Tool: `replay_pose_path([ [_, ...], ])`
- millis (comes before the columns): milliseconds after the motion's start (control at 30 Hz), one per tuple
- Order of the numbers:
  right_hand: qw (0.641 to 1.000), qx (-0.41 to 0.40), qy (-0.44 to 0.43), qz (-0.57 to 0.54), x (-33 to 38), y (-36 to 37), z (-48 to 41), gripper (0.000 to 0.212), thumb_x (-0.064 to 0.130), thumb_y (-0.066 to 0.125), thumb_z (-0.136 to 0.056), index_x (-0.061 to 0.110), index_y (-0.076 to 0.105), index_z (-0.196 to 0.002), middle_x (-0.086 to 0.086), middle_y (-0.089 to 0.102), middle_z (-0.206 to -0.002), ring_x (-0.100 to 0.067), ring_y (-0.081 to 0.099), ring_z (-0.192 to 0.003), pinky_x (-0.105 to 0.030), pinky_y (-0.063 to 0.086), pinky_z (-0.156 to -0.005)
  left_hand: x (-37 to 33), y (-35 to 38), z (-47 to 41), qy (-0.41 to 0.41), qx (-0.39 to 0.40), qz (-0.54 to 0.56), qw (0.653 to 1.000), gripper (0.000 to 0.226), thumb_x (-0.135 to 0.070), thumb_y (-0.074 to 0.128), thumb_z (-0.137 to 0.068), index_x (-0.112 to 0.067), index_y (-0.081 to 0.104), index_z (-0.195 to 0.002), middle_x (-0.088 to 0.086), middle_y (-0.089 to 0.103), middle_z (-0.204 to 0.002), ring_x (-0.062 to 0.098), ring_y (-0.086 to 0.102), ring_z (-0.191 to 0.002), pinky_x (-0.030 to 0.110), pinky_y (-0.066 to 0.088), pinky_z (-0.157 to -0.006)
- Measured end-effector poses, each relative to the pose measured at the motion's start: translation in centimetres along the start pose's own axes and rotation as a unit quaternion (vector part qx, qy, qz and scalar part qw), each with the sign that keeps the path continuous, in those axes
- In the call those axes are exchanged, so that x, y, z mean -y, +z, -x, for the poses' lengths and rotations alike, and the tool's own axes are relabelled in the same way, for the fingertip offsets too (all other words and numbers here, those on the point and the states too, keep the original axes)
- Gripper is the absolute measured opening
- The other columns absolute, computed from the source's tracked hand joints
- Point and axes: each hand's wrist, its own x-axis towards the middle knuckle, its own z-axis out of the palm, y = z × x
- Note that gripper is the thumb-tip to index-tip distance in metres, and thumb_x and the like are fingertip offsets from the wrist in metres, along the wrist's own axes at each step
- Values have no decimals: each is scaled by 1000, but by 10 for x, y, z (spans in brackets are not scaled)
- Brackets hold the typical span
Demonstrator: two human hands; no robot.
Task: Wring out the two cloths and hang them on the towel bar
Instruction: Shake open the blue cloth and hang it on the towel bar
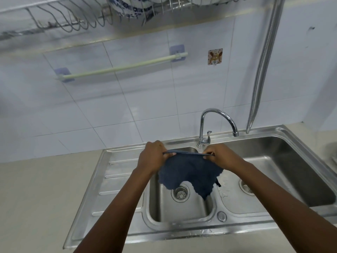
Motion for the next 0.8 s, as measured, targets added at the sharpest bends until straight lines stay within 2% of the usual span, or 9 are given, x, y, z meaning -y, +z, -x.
replay_pose_path([
  [67, 999, 23, 11, 29, 1, -9, -1, 14, 25, 59, -89, 18, 69, -82, -1, 65, -80, -17, 55, -75, -28, 38, -70, 4, -5, -1, 3, 25, -52, 998, 29, -38, 63, -79, -17, 57, -60, 1, 61, -63, 22, 64, -65, 24, 35, -46],
  [133, 997, 36, 24, 62, 0, -17, -4, 18, 28, 58, -89, 15, 71, -86, -5, 68, -85, -19, 56, -77, -29, 41, -69, 4, -17, 1, 19, 58, -116, 991, 11, -12, 59, -74, -20, 66, -71, 2, 67, -72, 24, 66, -74, 26, 43, -51],
  [200, 996, 10, 25, 89, 1, -28, -7, 17, 26, 57, -87, 17, 71, -84, -3, 67, -82, -22, 59, -79, -32, 46, -70, 6, -24, 3, 29, 22, -115, 993, 33, -1, 53, -75, -28, 64, -89, 0, 68, -83, 23, 65, -75, 29, 49, -60],
  [267, 992, -100, 17, 70, 7, -36, -6, 14, 19, 55, -86, 20, 68, -82, 1, 60, -75, -23, 59, -75, -32, 46, -65, 8, -29, 5, 45, -70, -90, 992, 31, -1, 47, -79, -27, 58, -91, -2, 66, -83, 21, 61, -73, 28, 46, -60],
  [333, 977, -208, 2, 40, 10, -37, -6, 15, 14, 51, -85, 20, 64, -84, 2, 61, -74, -22, 57, -70, -33, 47, -62, 12, -31, 1, 50, -90, -82, 991, 24, -6, 51, -84, -27, 62, -87, -6, 65, -85, 18, 59, -76, 27, 44, -61],
  [433, 984, -174, 24, 41, 12, -34, -7, 17, 14, 49, -85, 22, 63, -85, -5, 67, -77, -28, 61, -72, -34, 46, -60, 26, -25, -8, 11, -57, -23, 998, 14, -17, 66, -83, -28, 74, -85, -6, 60, -93, 15, 59, -83, 25, 44, -64],
  [567, 974, -223, 26, 11, 17, -34, -10, 18, 13, 47, -88, 19, 63, -90, -7, 66, -74, -28, 59, -68, -34, 46, -57, 25, -18, -10, -34, -130, 93, 986, 24, -11, 52, -88, -20, 73, -96, -3, 60, -95, 11, 54, -83, 9, 36, -64],
  [700, 981, -184, 60, 4, 22, -35, -16, 18, 13, 47, -87, 18, 64, -85, -8, 67, -76, -28, 61, -71, -30, 42, -55, 21, -14, -8, -32, -82, 120, 989, 24, -8, 53, -82, -23, 71, -85, -7, 70, -84, 16, 65, -79, 26, 52, -70],
  [800, 986, -151, 68, -26, 21, -36, -13, 16, 20, 49, -89, 20, 64, -83, -4, 66, -74, -25, 61, -70, -34, 48, -61, 26, -16, -6, -30, -108, 84, 990, 21, -14, 53, -89, -24, 71, -87, -5, 70, -88, 14, 62, -77, 24, 46, -68],
])
